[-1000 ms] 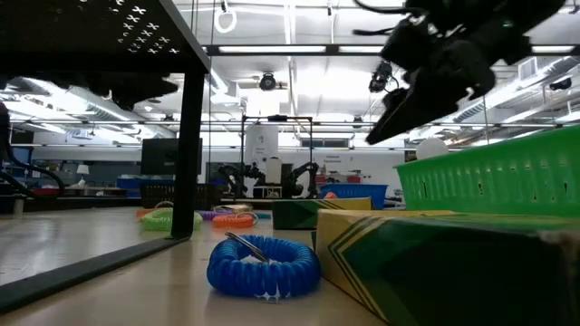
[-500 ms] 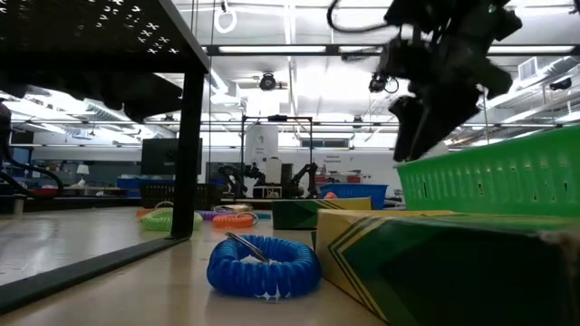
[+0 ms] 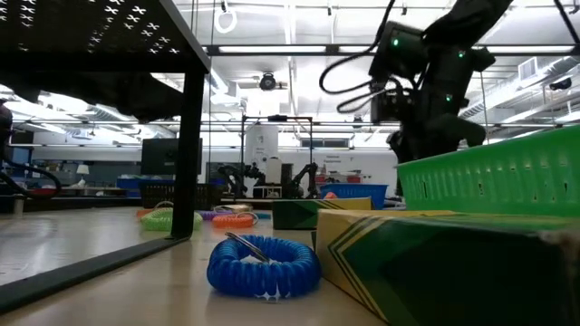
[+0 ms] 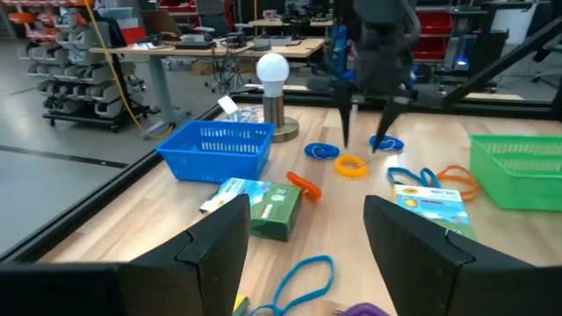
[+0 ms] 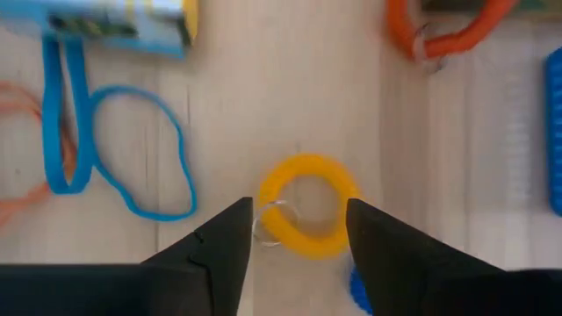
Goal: Pick & Place Office Desk Supplies
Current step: Put the yellow spring keychain into the blue bin
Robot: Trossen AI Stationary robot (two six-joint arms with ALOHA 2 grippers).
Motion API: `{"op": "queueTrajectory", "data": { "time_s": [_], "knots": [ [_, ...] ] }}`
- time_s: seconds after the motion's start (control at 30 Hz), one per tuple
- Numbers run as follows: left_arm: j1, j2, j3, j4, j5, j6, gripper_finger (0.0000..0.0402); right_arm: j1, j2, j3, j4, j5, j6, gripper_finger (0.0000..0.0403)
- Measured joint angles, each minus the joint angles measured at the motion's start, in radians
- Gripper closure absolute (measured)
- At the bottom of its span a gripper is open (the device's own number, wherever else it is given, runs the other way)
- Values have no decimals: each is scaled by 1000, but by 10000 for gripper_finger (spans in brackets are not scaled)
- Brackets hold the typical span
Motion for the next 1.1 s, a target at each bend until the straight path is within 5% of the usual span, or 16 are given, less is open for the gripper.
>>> {"op": "queueTrajectory", "data": {
  "time_s": [0.33, 0.57, 0.83, 1.1],
  "knots": [
    [44, 9, 0, -4, 31, -21, 171, 22, 59, 6, -28, -44, -25, 227],
    [43, 9, 0, -4, 32, -24, 171, 56, 113, 8, -38, 66, -91, 227],
    [43, 9, 0, -4, 31, -24, 171, 56, 117, 9, -35, 73, -106, 232],
    [43, 9, 0, -4, 31, -24, 171, 57, 118, 7, -36, 48, -92, 339]
  ]
}}
